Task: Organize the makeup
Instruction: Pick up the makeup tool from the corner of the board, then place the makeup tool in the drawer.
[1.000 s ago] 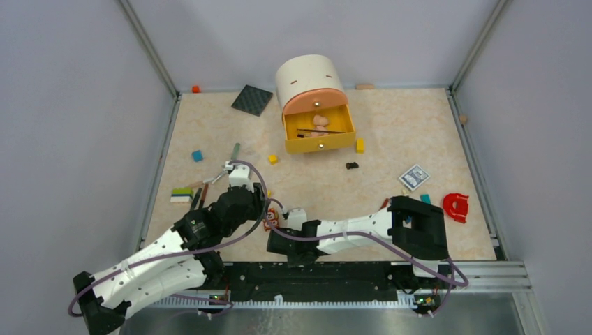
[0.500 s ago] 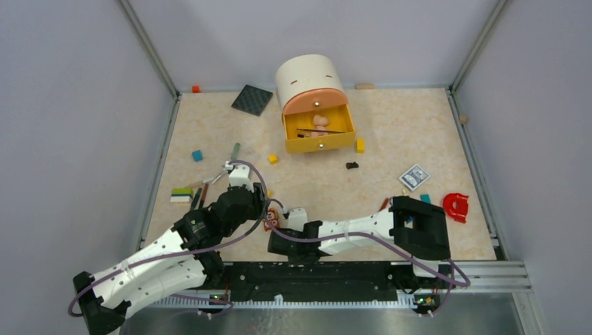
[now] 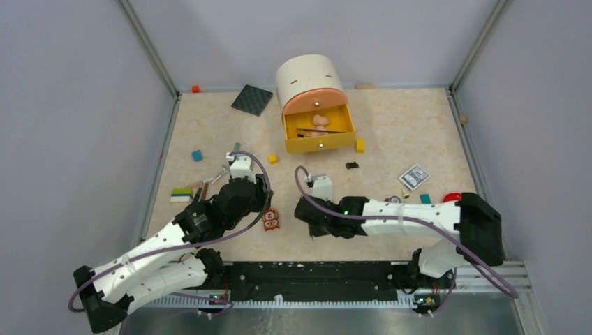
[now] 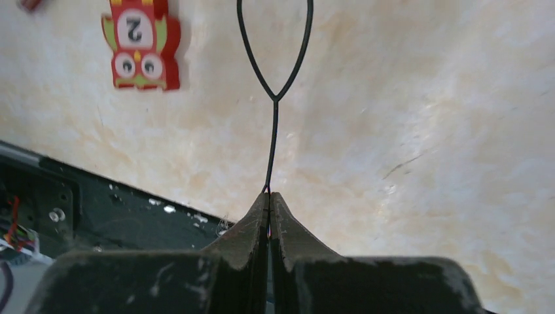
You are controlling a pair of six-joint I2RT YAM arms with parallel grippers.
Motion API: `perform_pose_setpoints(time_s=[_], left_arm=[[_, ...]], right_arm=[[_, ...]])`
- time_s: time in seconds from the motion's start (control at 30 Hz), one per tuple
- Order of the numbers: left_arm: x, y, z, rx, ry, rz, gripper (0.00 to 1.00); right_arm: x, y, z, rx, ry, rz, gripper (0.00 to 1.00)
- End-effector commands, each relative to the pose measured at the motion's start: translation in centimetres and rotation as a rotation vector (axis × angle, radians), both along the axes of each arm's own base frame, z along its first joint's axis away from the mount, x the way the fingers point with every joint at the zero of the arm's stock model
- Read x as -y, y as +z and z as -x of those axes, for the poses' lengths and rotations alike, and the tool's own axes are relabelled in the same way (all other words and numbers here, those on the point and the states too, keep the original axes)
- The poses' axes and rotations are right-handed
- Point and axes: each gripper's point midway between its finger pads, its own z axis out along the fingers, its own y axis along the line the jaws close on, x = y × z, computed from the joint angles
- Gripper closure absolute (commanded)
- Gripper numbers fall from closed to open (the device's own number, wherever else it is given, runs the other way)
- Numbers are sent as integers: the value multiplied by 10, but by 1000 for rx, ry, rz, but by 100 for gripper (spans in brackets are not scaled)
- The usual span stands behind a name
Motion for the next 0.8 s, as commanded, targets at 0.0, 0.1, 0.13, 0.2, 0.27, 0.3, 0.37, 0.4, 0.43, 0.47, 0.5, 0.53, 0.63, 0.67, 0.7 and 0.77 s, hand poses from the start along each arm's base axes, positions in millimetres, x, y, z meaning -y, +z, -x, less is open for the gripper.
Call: perform_pose_setpoints(time_s=[0.0, 0.1, 0.13, 0.2, 0.27, 0.3, 0.37, 0.4, 0.43, 0.47, 0.5, 0.53, 0.63, 0.67, 0.7, 0.77], left_arm=[[11, 36, -11, 45, 6, 47, 47], [19, 50, -14, 50, -4, 73, 46], [21, 53, -16, 58, -4, 73, 46], [20, 59, -22, 77, 12, 56, 45], [20, 63, -27, 91, 25, 35, 44], [21, 65, -30, 96, 27, 27, 44], [23, 68, -33, 107, 22, 16, 44], [24, 70, -35, 112, 22, 11, 44], [24, 71, -36, 116, 19, 4, 44], [25, 72, -37, 121, 17, -1, 44], [24, 73, -38, 124, 19, -8, 44], [24, 74, -39, 127, 21, -12, 43], [19, 76, -40, 138, 33, -22, 42], [17, 77, -40, 141, 39, -25, 42], [15, 78, -41, 145, 43, -27, 42], [11, 80, -41, 154, 55, -30, 41]], right_arm=[[31, 43, -45, 111, -37, -30, 100], [49, 74, -81, 167, -73, -75, 100], [52, 86, -92, 183, -77, -99, 100], [61, 110, -119, 217, -84, -144, 100], [67, 131, -142, 216, -94, -196, 100], [69, 142, -153, 228, -106, -219, 100], [67, 163, -173, 268, -127, -256, 100], [63, 170, -181, 285, -127, -269, 100], [57, 178, -188, 302, -114, -281, 100], [53, 184, -196, 317, -101, -278, 100], [51, 187, -204, 323, -103, -270, 100], [50, 190, -212, 331, -111, -257, 100], [53, 197, -236, 359, -189, -274, 100], [53, 198, -242, 368, -226, -301, 100], [53, 199, -248, 370, -279, -340, 100], [53, 197, -257, 368, -396, -424, 100]])
